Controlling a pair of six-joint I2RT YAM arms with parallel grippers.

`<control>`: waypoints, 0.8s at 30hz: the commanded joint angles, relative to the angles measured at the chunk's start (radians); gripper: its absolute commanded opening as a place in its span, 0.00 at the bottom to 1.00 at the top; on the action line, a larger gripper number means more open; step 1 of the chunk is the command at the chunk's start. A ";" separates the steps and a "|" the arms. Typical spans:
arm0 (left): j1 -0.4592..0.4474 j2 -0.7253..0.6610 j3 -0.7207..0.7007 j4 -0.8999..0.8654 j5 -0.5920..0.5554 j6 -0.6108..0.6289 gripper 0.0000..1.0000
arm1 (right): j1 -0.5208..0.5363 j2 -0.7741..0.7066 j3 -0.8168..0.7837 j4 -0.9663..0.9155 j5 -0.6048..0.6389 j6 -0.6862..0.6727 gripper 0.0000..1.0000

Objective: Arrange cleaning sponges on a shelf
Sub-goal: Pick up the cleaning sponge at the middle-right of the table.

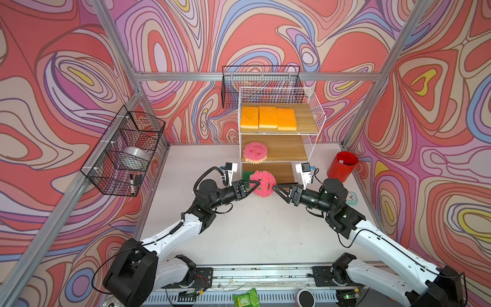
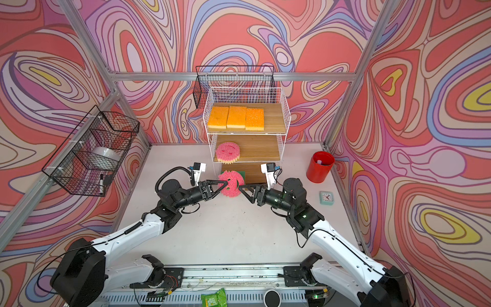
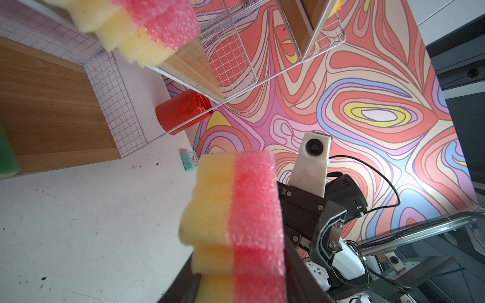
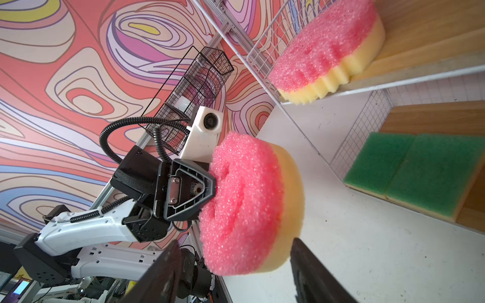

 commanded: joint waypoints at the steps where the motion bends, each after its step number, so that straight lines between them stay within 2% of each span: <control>1: 0.008 -0.030 0.027 0.032 0.035 -0.003 0.43 | -0.011 0.015 0.006 0.013 -0.014 0.003 0.70; 7: 0.014 -0.027 0.029 0.058 0.043 -0.024 0.43 | -0.019 0.057 0.014 0.051 -0.042 0.016 0.69; 24: 0.026 0.011 0.049 0.117 0.066 -0.062 0.42 | -0.054 0.137 -0.003 0.238 -0.149 0.127 0.57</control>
